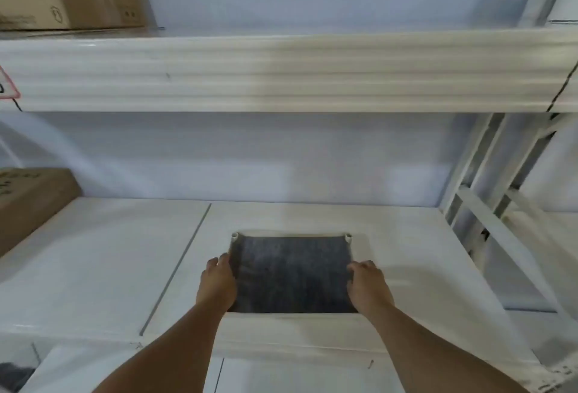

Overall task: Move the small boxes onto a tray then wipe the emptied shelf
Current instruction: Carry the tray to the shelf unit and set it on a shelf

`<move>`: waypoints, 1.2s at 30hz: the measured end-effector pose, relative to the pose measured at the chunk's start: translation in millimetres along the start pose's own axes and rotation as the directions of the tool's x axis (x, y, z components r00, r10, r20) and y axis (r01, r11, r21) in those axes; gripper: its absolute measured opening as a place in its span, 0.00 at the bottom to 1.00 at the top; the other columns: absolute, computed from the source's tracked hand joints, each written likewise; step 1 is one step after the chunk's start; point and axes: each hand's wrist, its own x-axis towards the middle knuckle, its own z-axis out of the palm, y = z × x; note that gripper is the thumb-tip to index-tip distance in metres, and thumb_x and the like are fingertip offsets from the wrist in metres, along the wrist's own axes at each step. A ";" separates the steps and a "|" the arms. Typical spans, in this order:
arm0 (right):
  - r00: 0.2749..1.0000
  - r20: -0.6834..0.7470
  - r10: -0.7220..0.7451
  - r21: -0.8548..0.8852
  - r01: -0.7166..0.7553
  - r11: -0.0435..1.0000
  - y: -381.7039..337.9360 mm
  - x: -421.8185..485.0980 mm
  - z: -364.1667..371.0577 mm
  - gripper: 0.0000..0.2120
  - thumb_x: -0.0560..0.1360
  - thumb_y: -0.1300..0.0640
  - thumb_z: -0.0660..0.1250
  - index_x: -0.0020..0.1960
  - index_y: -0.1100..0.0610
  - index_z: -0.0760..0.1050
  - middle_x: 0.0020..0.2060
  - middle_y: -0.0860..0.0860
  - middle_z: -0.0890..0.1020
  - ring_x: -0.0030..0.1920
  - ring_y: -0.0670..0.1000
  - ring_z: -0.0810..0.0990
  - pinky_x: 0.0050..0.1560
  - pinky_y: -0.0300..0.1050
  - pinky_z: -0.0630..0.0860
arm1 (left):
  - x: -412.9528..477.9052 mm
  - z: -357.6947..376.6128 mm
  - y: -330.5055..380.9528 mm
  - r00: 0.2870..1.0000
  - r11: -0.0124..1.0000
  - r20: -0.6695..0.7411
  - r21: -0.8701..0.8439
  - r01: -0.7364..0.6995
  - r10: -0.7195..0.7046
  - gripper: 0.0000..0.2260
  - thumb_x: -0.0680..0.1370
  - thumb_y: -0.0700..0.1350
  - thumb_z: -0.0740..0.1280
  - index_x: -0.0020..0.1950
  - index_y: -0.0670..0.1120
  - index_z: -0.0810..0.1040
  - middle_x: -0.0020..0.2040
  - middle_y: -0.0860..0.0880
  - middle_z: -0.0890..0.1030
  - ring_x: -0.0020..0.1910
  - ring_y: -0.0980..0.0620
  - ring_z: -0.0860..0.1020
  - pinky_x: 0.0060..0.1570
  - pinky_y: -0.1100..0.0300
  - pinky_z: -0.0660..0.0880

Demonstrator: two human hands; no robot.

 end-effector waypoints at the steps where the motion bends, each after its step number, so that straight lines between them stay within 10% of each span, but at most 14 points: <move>1: 0.999 -0.006 0.053 0.035 -0.053 0.998 -0.5 1.4 1.7 0.20 0.77 0.61 0.59 0.69 0.53 0.68 0.62 0.56 0.70 0.60 0.57 0.74 0.57 0.48 0.75 | 4.4 1.0 -2.7 1.000 0.998 0.008 -0.063 0.026 -0.026 0.16 0.79 0.44 0.57 0.66 0.43 0.66 0.62 0.40 0.73 0.58 0.43 0.74 0.58 0.49 0.74; 5: 0.954 0.013 0.299 0.202 -0.296 0.934 -2.2 -0.2 9.2 0.25 0.78 0.64 0.56 0.74 0.53 0.57 0.63 0.59 0.74 0.58 0.59 0.77 0.53 0.50 0.76 | 20.3 5.7 -10.4 0.984 0.955 0.052 -0.238 0.179 -0.172 0.11 0.80 0.40 0.56 0.60 0.39 0.71 0.56 0.39 0.78 0.52 0.42 0.77 0.53 0.51 0.76; 13: 0.778 0.043 0.627 0.521 -0.553 0.650 2.2 -2.9 3.9 0.20 0.78 0.63 0.57 0.69 0.62 0.68 0.64 0.61 0.75 0.61 0.62 0.75 0.56 0.46 0.73 | 49.3 0.7 -8.7 0.971 0.827 0.214 -0.523 0.206 -0.107 0.13 0.77 0.42 0.58 0.41 0.43 0.82 0.43 0.39 0.81 0.46 0.39 0.79 0.48 0.49 0.77; 20: 0.649 0.006 0.761 0.816 -0.443 0.371 8.0 -34.3 -8.1 0.14 0.79 0.57 0.59 0.60 0.61 0.76 0.55 0.60 0.79 0.54 0.62 0.76 0.56 0.53 0.74 | 63.8 -1.5 16.7 0.956 0.704 0.284 -0.694 0.152 0.073 0.13 0.77 0.38 0.60 0.34 0.45 0.78 0.38 0.42 0.78 0.40 0.44 0.74 0.38 0.58 0.67; 25: 0.583 -0.070 0.810 0.894 -0.324 0.310 15.3 -74.0 -21.7 0.14 0.79 0.57 0.58 0.61 0.60 0.76 0.56 0.59 0.78 0.54 0.61 0.75 0.57 0.54 0.73 | 61.3 7.0 35.9 0.910 0.575 0.379 -0.788 0.223 0.167 0.13 0.75 0.43 0.68 0.59 0.43 0.79 0.53 0.42 0.81 0.47 0.42 0.77 0.40 0.57 0.72; 31: 0.420 -0.119 0.900 0.959 -0.185 0.213 33.6 -142.9 -34.9 0.18 0.80 0.50 0.57 0.63 0.58 0.75 0.54 0.56 0.78 0.54 0.58 0.75 0.55 0.53 0.71 | 36.0 22.8 72.1 0.804 0.480 0.466 -0.837 0.264 0.370 0.15 0.75 0.43 0.68 0.60 0.40 0.78 0.60 0.41 0.79 0.57 0.37 0.76 0.63 0.42 0.71; 36: 0.225 0.002 0.974 0.996 -0.083 0.017 56.9 -207.0 -37.2 0.19 0.78 0.47 0.58 0.57 0.61 0.75 0.50 0.58 0.79 0.52 0.59 0.77 0.56 0.54 0.73 | 0.5 46.0 110.8 0.663 0.502 0.568 -0.804 0.319 0.488 0.14 0.76 0.47 0.66 0.60 0.43 0.78 0.61 0.42 0.78 0.60 0.39 0.74 0.63 0.44 0.70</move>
